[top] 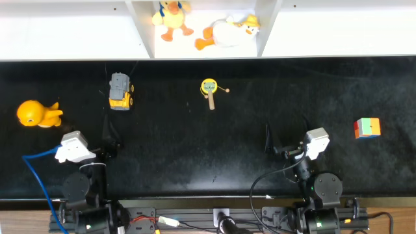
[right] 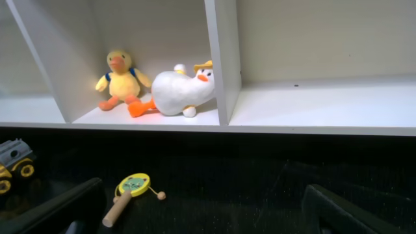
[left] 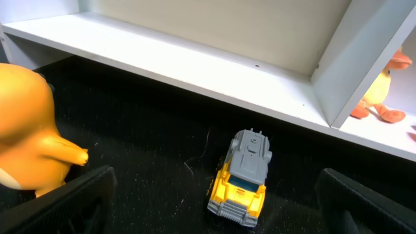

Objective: Store Toys

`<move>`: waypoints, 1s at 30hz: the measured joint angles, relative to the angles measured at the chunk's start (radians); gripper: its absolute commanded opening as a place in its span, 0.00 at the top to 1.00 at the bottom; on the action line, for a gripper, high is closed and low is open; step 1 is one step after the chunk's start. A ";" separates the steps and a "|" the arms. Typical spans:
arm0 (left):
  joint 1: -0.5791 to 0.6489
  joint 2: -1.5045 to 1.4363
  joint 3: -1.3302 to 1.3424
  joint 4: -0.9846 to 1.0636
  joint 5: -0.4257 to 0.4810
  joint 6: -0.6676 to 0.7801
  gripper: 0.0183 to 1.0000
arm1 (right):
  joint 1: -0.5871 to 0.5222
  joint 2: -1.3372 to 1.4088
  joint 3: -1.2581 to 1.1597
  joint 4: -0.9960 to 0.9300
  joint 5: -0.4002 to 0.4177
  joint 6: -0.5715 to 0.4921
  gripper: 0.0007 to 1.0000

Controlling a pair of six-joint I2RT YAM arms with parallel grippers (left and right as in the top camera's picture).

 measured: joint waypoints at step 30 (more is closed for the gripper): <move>0.000 0.000 0.000 0.006 -0.045 -0.003 0.00 | 0.000 0.000 0.000 0.000 0.000 0.000 0.00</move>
